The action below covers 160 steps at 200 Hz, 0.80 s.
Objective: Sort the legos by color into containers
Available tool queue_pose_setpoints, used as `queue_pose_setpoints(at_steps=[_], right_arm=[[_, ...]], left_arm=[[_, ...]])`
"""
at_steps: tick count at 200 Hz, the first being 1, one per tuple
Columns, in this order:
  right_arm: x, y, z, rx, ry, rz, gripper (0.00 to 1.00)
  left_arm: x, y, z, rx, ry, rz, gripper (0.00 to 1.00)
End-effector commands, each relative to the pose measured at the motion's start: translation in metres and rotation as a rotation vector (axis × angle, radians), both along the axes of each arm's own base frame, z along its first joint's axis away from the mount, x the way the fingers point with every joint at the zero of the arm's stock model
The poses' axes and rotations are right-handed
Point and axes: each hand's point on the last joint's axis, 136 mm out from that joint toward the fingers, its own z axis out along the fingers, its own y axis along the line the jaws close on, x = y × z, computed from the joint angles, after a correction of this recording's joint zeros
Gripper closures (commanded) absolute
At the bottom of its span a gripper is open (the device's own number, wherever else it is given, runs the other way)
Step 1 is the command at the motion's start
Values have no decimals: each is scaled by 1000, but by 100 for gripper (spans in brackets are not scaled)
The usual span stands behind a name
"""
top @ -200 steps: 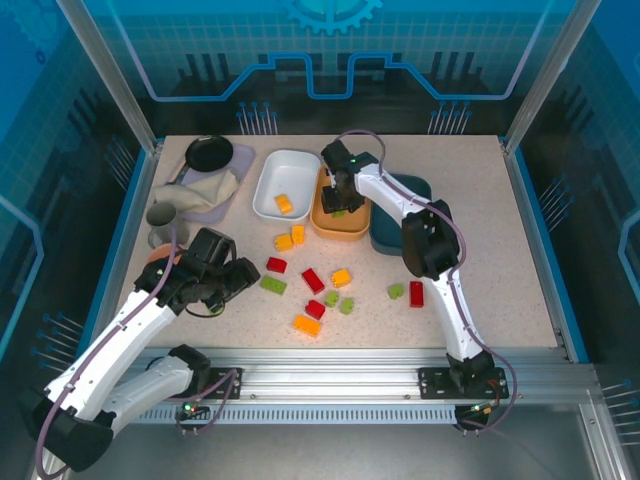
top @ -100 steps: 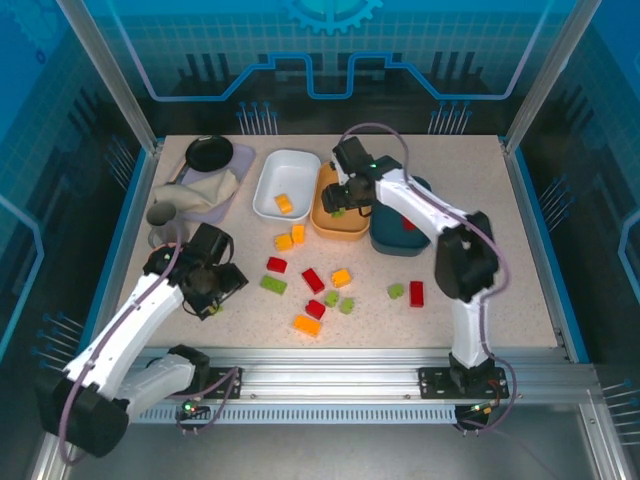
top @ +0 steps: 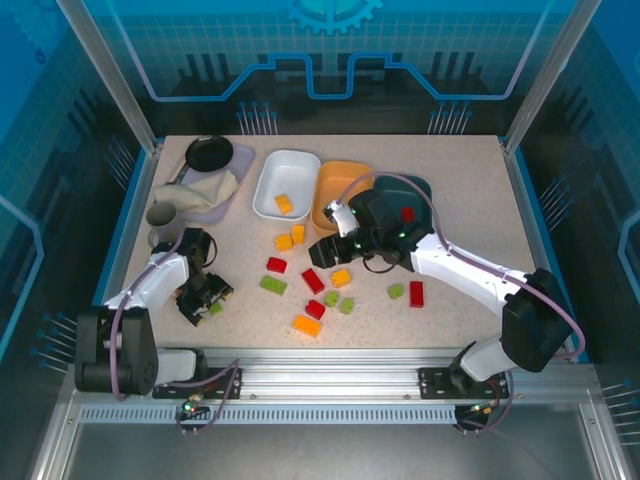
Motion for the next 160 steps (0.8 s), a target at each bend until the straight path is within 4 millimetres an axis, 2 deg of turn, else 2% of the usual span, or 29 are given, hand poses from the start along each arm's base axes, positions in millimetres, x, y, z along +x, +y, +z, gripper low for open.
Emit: queue_pose_setpoints(at_steps=[1,31,74,125,160], right_arm=[[-10,4,26,84,-27,15,33],[-10,0,27,70,-32,5,33],[-9,1,24,68,-15,-1,34],[-7,2,23,60,-14,0,34],[-5,2,20,50,-13,-7,34]], left_arm=[[16,9,-5,34,-18,-58,30],[17,11,-16,46,-6,-67,38],[20,9,-25,32,-13,-93,55],[19,4,-26,10,-47,-113,62],[27,-9,-17,-3,-95,-155,64]])
